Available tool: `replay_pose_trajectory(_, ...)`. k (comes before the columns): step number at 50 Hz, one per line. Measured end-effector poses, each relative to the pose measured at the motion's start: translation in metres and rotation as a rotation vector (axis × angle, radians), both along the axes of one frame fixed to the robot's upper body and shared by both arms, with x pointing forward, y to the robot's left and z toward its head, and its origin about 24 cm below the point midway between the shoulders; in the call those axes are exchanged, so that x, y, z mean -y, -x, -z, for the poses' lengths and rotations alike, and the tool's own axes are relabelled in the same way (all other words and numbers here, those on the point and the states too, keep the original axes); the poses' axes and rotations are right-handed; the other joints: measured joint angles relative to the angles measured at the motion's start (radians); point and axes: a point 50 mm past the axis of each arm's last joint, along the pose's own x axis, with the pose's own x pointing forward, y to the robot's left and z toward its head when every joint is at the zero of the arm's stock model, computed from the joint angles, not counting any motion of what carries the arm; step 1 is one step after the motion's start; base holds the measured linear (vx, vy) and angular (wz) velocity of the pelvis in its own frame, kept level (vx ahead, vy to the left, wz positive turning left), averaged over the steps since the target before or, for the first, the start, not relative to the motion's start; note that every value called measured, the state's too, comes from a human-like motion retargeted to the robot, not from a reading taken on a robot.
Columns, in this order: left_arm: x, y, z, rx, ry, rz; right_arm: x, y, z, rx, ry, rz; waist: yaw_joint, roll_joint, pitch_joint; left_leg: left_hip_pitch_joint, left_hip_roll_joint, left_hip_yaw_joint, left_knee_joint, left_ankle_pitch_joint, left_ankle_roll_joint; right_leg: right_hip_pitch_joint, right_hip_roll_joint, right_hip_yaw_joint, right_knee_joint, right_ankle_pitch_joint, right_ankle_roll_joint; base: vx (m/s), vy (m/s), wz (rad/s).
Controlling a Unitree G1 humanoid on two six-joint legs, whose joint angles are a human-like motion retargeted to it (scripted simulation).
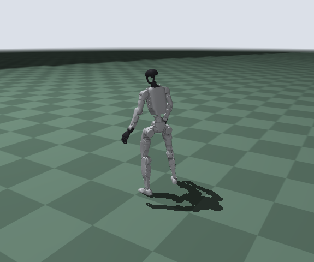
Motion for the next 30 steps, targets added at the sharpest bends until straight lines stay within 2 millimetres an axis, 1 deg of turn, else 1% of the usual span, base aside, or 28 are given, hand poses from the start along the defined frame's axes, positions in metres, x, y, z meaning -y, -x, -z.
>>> replay_pose_trajectory(3, 0.002, 0.028, 0.007, -0.076, 0.018, -0.094, 0.010, -0.001, -0.004, 0.020, 0.038, 0.005, -0.040, 0.014, 0.010, -0.038, 0.050, 0.061, 0.170, 0.013, 0.052, -0.013, 0.044, 0.085, 0.025, -0.031, -0.016, 0.18, -0.41, -1.30)
replay_pose_trajectory(5, 0.009, 0.043, 0.012, -0.115, 0.041, -0.107, 0.019, 0.000, -0.007, 0.033, 0.062, 0.016, -0.064, 0.022, 0.018, -0.071, 0.058, 0.050, 0.289, 0.018, 0.088, -0.016, 0.073, 0.140, 0.041, -0.047, -0.028, 0.19, -0.36, -1.49)
replay_pose_trajectory(7, 0.019, 0.052, 0.019, -0.143, 0.069, -0.082, 0.028, 0.000, -0.009, 0.044, 0.079, 0.039, -0.077, 0.027, 0.023, -0.103, 0.014, -0.021, 0.387, 0.006, 0.102, -0.012, 0.103, 0.204, 0.042, -0.051, -0.037, 0.19, -0.29, -1.77)
replay_pose_trajectory(8, 0.025, 0.056, 0.022, -0.152, 0.084, -0.063, 0.033, 0.001, -0.010, 0.049, 0.085, 0.054, -0.080, 0.028, 0.024, -0.115, -0.024, -0.066, 0.422, -0.004, 0.100, -0.009, 0.116, 0.239, 0.038, -0.050, -0.039, 0.20, -0.24, -1.96)
replay_pose_trajectory(10, 0.037, 0.060, 0.028, -0.159, 0.113, -0.023, 0.041, 0.002, -0.012, 0.060, 0.093, 0.092, -0.080, 0.026, 0.025, -0.131, -0.108, -0.143, 0.459, -0.024, 0.089, -0.002, 0.141, 0.313, 0.025, -0.044, -0.040, 0.20, -0.19, -2.07)
replay_pose_trajectory(12, 0.048, 0.061, 0.032, -0.155, 0.140, 0.014, 0.048, 0.002, -0.014, 0.067, 0.096, 0.132, -0.080, 0.021, 0.023, -0.142, -0.170, -0.169, 0.445, -0.037, 0.090, 0.006, 0.160, 0.389, 0.010, -0.036, -0.037, 0.20, -0.14, -2.13)
replay_pose_trajectory(16, 0.068, 0.047, 0.039, -0.125, 0.190, 0.095, 0.055, -0.004, -0.017, 0.075, 0.083, 0.197, -0.070, 0.019, 0.026, -0.161, -0.234, -0.180, 0.306, -0.042, 0.116, 0.018, 0.204, 0.542, -0.022, -0.016, -0.032, 0.19, -0.07, -2.15)
replay_pose_trajectory(18, 0.075, 0.035, 0.040, -0.105, 0.204, 0.143, 0.055, -0.010, -0.018, 0.076, 0.064, 0.215, -0.057, 0.022, 0.035, -0.158, -0.263, -0.233, 0.191, -0.025, 0.115, 0.026, 0.231, 0.620, -0.035, -0.007, -0.029, 0.18, -0.01, -2.24)
replay_pose_trajectory(20, 0.079, 0.026, 0.040, -0.087, 0.204, 0.187, 0.051, -0.011, -0.016, 0.069, 0.046, 0.220, -0.046, 0.024, 0.037, -0.148, -0.283, -0.316, 0.073, 0.010, 0.103, 0.034, 0.258, 0.692, -0.047, 0.001, -0.027, 0.18, 0.02, -2.16)
replay_pose_trajectory(22, 0.078, 0.015, 0.038, -0.067, 0.191, 0.228, 0.045, -0.014, -0.014, 0.061, 0.027, 0.212, -0.037, 0.024, 0.040, -0.136, -0.282, -0.372, -0.005, 0.052, 0.087, 0.036, 0.287, 0.756, -0.043, 0.003, -0.025, 0.17, 0.05, -2.06)
replay_pose_trajectory(23, 0.076, 0.008, 0.036, -0.056, 0.179, 0.254, 0.040, -0.017, -0.013, 0.059, 0.015, 0.198, -0.031, 0.020, 0.038, -0.135, -0.278, -0.376, -0.022, 0.065, 0.082, 0.022, 0.302, 0.784, -0.018, -0.006, -0.013, 0.17, 0.06, -1.88)
replay_pose_trajectory(24, 0.075, 0.004, 0.034, -0.047, 0.171, 0.266, 0.037, -0.017, -0.012, 0.052, 0.011, 0.191, -0.034, 0.019, 0.038, -0.126, -0.270, -0.372, -0.036, 0.077, 0.075, 0.028, 0.313, 0.814, -0.025, -0.003, -0.021, 0.16, 0.08, -1.63)
replay_pose_trajectory(25, 0.073, 0.001, 0.033, -0.037, 0.167, 0.271, 0.035, -0.018, -0.010, 0.042, 0.011, 0.188, -0.040, 0.020, 0.040, -0.113, -0.260, -0.365, -0.049, 0.088, 0.067, 0.044, 0.321, 0.845, -0.048, 0.005, -0.038, 0.15, 0.10, -1.36)
replay_pose_trajectory(28, 0.066, -0.008, 0.028, -0.011, 0.144, 0.283, 0.025, -0.016, -0.006, 0.021, 0.005, 0.153, -0.059, 0.011, 0.030, -0.081, -0.232, -0.291, -0.065, 0.077, 0.059, 0.047, 0.341, 0.913, -0.048, 0.000, -0.052, 0.13, 0.12, -1.15)
replay_pose_trajectory(30, 0.061, -0.011, 0.025, 0.004, 0.130, 0.283, 0.019, -0.013, -0.003, 0.009, -0.001, 0.132, -0.072, 0.008, 0.017, -0.064, -0.216, -0.249, -0.081, 0.067, 0.054, 0.032, 0.348, 0.914, -0.026, -0.018, -0.057, 0.10, 0.13, -0.93)
